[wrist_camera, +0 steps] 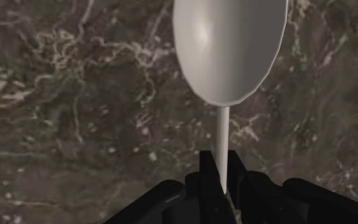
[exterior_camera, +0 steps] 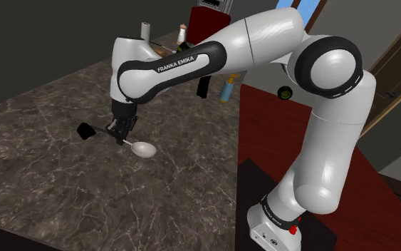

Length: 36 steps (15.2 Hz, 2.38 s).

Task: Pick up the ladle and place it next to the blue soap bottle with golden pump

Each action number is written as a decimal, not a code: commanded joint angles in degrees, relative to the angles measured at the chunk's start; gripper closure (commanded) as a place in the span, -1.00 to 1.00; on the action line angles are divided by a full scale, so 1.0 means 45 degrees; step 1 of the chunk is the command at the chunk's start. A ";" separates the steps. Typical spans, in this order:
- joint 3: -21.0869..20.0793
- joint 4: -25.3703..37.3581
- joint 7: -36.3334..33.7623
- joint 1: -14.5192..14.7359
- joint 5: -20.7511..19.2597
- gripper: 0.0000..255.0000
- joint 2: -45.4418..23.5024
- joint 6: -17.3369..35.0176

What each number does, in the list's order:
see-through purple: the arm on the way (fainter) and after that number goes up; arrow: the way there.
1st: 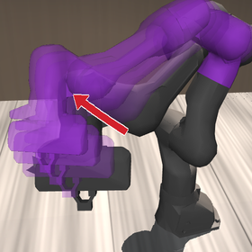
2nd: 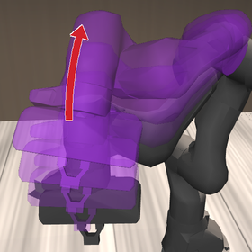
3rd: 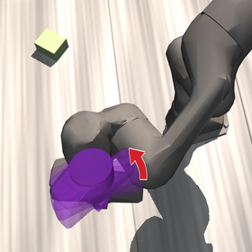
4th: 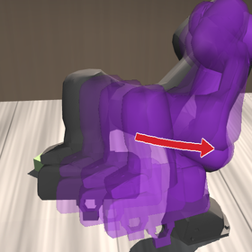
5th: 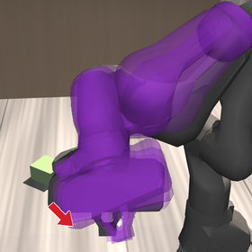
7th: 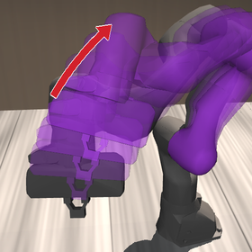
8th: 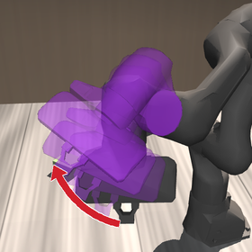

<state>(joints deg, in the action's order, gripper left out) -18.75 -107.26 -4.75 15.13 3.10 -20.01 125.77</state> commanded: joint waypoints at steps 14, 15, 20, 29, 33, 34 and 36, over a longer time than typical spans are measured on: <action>-0.0109 0.1103 -0.0064 -0.0120 0.0254 1.00 0.1019 -0.2081; -0.0114 0.1204 -0.0072 -0.0126 0.0267 1.00 0.1075 -0.2235; -0.0134 0.1756 -0.0122 -0.0148 0.0319 1.00 0.1314 -0.3013; -0.0160 0.2956 -0.0248 -0.0162 0.0364 1.00 0.1578 -0.4458; -0.0170 0.3583 -0.0321 -0.0155 0.0362 1.00 0.1621 -0.5122; -0.0173 0.3750 -0.0341 -0.0152 0.0360 1.00 0.1624 -0.5290; -0.0178 0.4096 -0.0383 -0.0145 0.0352 1.00 0.1621 -0.5630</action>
<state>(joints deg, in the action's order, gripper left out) -19.53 -89.61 -6.35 14.44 4.71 -12.65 101.17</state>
